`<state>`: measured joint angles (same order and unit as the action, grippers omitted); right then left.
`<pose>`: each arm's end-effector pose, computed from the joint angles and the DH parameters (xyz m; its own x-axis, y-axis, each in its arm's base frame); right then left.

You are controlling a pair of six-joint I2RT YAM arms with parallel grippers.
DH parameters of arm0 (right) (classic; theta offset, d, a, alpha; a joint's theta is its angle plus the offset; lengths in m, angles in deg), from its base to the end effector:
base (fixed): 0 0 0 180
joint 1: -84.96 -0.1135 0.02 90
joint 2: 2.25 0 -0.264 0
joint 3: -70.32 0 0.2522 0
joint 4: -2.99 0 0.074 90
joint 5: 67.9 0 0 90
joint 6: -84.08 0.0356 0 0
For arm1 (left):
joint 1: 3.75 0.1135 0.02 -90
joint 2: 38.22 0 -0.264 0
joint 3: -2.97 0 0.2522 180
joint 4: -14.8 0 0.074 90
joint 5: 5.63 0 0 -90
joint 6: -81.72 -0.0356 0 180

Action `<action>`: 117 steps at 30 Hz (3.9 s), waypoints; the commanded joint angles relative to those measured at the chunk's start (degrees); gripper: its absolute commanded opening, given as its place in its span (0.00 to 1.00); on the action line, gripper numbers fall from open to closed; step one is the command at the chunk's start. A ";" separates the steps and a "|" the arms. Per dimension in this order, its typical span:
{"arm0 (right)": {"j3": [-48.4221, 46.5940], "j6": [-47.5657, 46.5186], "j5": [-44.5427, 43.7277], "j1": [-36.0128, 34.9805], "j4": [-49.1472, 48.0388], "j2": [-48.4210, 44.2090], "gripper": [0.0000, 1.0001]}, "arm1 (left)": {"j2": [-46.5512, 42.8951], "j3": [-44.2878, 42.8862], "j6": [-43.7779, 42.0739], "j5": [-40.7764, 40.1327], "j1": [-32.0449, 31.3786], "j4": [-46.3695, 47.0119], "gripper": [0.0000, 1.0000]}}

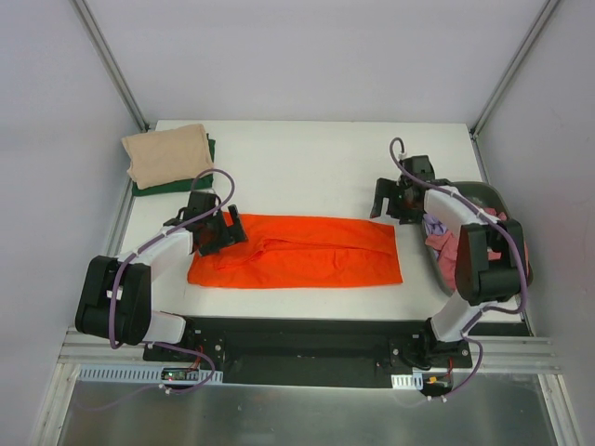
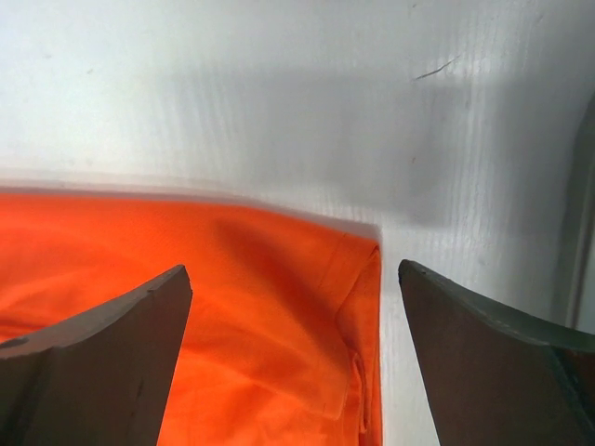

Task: Fold and stack the t-shirts
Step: Fold the other side of the tshirt into a rectangle, then rotate the tshirt 90 degrees

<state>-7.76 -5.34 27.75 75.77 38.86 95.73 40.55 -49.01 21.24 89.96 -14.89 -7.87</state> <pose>0.3502 0.0602 0.1986 -0.8183 -0.1222 -0.5617 -0.2053 0.9748 0.0871 0.2592 -0.0546 0.1756 -0.7742 -0.3473 -0.5291 -0.1460 0.9114 -0.3847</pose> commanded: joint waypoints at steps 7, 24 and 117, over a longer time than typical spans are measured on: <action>9.29 5.92 -1.43 -1.80 6.27 -12.81 0.93 | 0.60 -0.72 -2.45 1.18 0.68 -2.78 0.99; 9.83 8.91 2.35 -2.32 4.79 -7.10 0.56 | 1.31 -0.54 -2.62 1.45 0.68 -2.61 0.99; -5.65 -6.03 6.05 -6.52 10.14 -3.76 0.96 | 4.29 -6.17 -2.80 2.42 0.68 -4.54 0.99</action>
<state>-14.33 -10.11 36.89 74.74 49.30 94.18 43.74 -52.90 18.92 90.96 -14.89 -10.91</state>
